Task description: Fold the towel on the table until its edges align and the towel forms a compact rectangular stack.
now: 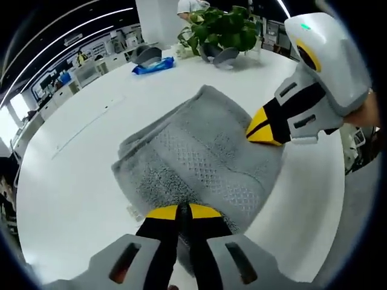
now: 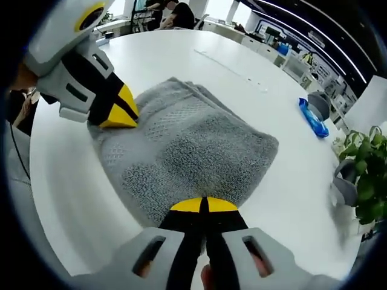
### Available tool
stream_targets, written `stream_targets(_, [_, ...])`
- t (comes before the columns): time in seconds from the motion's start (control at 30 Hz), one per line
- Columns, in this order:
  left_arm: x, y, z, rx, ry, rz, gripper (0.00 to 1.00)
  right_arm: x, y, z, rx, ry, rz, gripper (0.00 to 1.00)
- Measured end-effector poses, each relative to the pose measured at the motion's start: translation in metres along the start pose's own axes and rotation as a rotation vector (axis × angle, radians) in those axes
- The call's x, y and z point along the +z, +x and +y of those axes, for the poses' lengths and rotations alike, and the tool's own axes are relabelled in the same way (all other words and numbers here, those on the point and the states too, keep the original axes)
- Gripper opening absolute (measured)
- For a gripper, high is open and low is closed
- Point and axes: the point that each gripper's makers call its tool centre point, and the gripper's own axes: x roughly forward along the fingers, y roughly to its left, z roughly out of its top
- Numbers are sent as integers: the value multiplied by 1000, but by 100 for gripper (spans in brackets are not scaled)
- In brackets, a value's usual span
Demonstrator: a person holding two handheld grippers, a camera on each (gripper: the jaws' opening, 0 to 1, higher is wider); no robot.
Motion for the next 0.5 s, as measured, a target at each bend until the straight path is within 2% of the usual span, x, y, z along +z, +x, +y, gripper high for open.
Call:
stream_targets(0.1, [0,-1,1,27,-35,-17,4,0,-1,0,8,27,-4,0])
stream_targets(0.13, [1,-2,3,57,-73,-29,4,0,-1,-1,23,34,-7,0])
stream_targets(0.17, [1,-4,2,76,-115,-12,4,0,-2,-1,40,47,-4,0])
stream_targets(0.27, [9,-13,2,105,-99,-3,3,7,-16,-5,91,198,36,0])
stream_targets(0.3, [15,-20,5,123,-91,-41,1,12,-21,-8,78,219,12,0])
stream_targets(0.37, [22,-33,5,113,-137,-111,1,32,-38,-21,14,218,-128,0])
stream_targets(0.4, [23,-44,5,98,-193,-135,1,35,-48,-21,1,217,-153,0])
stream_targets(0.5, [28,-74,11,110,-221,-239,5,46,-77,-18,-17,265,-290,0])
